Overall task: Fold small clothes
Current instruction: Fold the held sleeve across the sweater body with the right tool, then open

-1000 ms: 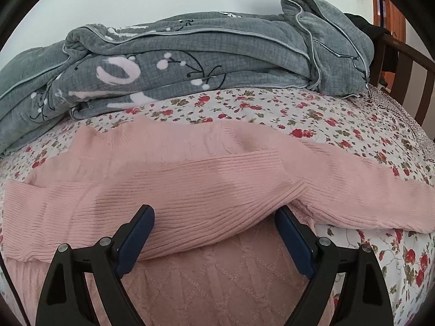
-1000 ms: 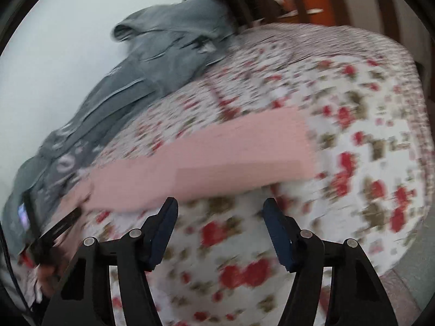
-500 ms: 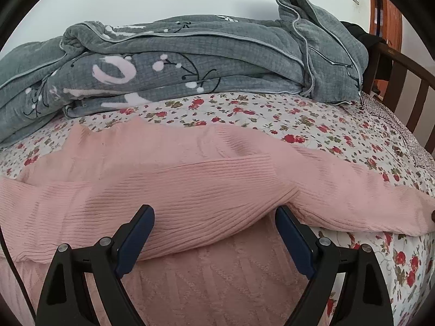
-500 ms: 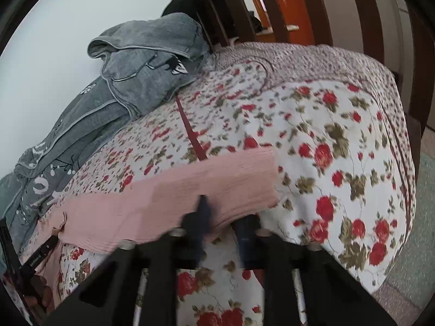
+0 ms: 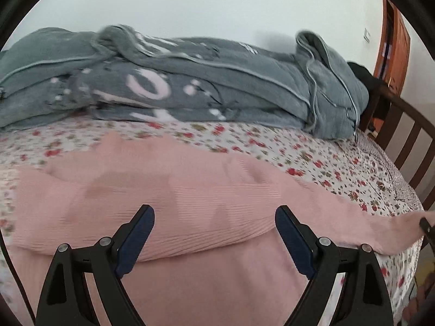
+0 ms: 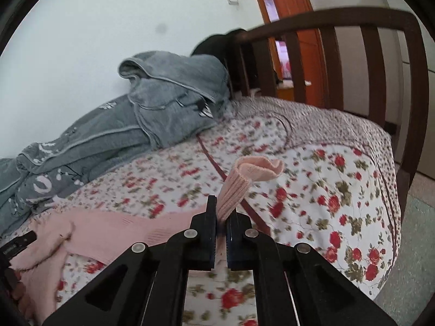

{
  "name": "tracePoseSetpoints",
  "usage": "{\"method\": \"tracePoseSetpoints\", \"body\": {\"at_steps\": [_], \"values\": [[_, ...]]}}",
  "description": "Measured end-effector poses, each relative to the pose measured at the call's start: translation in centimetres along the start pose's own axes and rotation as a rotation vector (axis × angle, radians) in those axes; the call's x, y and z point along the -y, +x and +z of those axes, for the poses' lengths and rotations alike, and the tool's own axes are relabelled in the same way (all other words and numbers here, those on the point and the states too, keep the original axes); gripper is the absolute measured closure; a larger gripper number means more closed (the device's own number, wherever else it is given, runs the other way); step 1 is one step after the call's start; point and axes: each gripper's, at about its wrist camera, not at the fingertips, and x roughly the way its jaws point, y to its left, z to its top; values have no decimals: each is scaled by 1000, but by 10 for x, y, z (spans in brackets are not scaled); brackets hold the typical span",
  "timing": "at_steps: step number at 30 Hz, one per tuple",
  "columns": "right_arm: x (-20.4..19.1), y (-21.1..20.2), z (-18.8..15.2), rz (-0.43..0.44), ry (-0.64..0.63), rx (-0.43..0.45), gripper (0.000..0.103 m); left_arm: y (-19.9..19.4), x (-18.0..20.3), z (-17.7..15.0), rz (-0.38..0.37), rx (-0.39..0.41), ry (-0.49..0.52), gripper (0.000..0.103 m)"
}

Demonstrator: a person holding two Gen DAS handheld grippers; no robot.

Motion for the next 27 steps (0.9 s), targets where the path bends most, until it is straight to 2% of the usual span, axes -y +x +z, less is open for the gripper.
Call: {"method": "tracePoseSetpoints", "body": {"at_steps": [4,6,12,16,19,22,27], "values": [[-40,-9,22,60,-82,31,98,-44,-57,5,169,66,6,13],[-68,-10,32,73,-139,47,98,-62,-91,8,205,94,-31,13],[-168,-19,59,161,-239,65,98,-95,-197,-1,274,145,-211,13],[-251,-26,61,237,-319,67,98,-89,-255,-23,250,127,-382,13],[-317,-35,48,294,-404,72,98,-88,-279,-32,264,95,-428,13],[-380,-48,20,378,-466,63,98,-100,-300,-42,262,142,-485,13],[-465,-56,-53,499,-572,-40,98,-104,-328,-51,213,124,-586,13]]}}
